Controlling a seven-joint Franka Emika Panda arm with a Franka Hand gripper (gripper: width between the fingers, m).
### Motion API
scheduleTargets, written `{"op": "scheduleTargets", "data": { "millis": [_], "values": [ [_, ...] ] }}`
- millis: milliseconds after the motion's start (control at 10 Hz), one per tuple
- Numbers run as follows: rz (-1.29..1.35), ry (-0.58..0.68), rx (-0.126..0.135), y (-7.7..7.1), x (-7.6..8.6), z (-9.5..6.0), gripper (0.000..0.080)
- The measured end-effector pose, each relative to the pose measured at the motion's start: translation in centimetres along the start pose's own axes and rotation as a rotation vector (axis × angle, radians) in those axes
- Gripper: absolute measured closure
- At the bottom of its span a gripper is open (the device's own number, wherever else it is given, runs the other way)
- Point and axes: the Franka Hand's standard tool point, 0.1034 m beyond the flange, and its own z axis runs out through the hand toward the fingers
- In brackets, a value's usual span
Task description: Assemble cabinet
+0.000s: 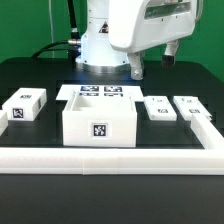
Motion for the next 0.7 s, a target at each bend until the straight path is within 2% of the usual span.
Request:
{"op": "scheduleTargets", "data": {
  "millis": [100,200,400,700],
  "values": [
    [-0.049,0.011,-0.015,-0.1,-0.2,0.1,0.0001],
    [-0.102,0.010,-0.019,-0.4,-0.7,0.1,0.0001],
    [-0.264,0.002,-0.026,0.6,-1.8,-0.1,0.0001],
    [-0.289,-0.006,-0.017,0.8,-2.3,0.1,0.0001]
  ]
}}
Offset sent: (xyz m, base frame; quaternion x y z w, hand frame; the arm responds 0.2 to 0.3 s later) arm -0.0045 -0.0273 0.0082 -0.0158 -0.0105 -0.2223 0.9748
